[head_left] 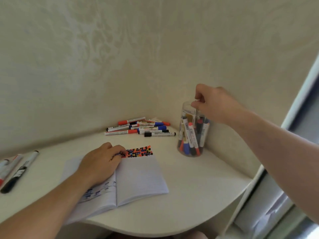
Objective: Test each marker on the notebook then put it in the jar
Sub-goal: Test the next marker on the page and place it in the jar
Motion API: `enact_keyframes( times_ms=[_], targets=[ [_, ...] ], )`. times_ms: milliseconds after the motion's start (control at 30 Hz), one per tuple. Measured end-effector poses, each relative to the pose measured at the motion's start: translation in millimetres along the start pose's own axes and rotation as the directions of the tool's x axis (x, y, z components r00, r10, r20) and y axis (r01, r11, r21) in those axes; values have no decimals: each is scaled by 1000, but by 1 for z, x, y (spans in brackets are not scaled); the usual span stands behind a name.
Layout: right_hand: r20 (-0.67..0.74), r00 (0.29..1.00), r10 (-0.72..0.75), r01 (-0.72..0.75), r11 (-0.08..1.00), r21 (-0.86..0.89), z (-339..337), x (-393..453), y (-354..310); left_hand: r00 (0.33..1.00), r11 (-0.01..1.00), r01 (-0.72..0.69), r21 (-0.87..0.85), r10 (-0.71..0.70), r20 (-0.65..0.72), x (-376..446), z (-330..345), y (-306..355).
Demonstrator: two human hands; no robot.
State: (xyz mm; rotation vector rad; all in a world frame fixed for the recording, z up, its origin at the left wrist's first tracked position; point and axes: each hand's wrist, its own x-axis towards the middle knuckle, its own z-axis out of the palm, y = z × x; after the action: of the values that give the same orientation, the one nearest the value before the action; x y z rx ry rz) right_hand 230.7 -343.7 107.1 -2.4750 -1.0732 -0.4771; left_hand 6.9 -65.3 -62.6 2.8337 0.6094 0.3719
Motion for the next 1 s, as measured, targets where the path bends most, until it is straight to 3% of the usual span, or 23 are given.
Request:
enact_keyframes(
  times_ms=[133,367,400,467,533,567,600,667,733,800,867,1000],
  targets=[
    [23,995,96,-96,995,-5,7,-3,4,1000,1000,-1,-14,1,4,0,-2,1],
    [147,989,17,4,990,-142,26,-8,9,999,998,28,-57,-26,28,2,-1,0],
    [83,995,-45,60,982,-181,29,-7,11,999,998,29,-63,-27,27,2,-1,0],
    [-197,955,-223,180,959,-217,35,-6,9,999,996,32,-81,-31,17,3,0,-2],
    [-454,806,-380,332,925,-186,44,-8,-10,999,993,42,-114,-42,3,3,1,-3],
    [-484,761,-432,410,899,-157,52,-10,-26,999,989,48,-140,-49,-6,3,1,-4],
    [-442,766,-467,468,876,-115,64,-13,-43,998,983,54,-173,-58,-16,4,2,-5],
    [-205,860,-467,475,880,-12,97,-12,-74,996,964,76,-254,-87,-32,5,0,-7],
    [61,946,-319,317,948,42,136,-6,-89,993,947,92,-309,-109,-38,5,-2,-6],
    [251,959,-129,119,991,55,165,2,-92,993,943,86,-323,-107,-48,5,-3,-5],
    [339,941,-7,19,999,-31,183,8,-88,993,944,82,-319,-104,-50,5,-3,-5],
    [294,954,56,-17,991,-132,203,18,-77,993,936,86,-342,-110,-51,6,-4,-8]
  ],
)
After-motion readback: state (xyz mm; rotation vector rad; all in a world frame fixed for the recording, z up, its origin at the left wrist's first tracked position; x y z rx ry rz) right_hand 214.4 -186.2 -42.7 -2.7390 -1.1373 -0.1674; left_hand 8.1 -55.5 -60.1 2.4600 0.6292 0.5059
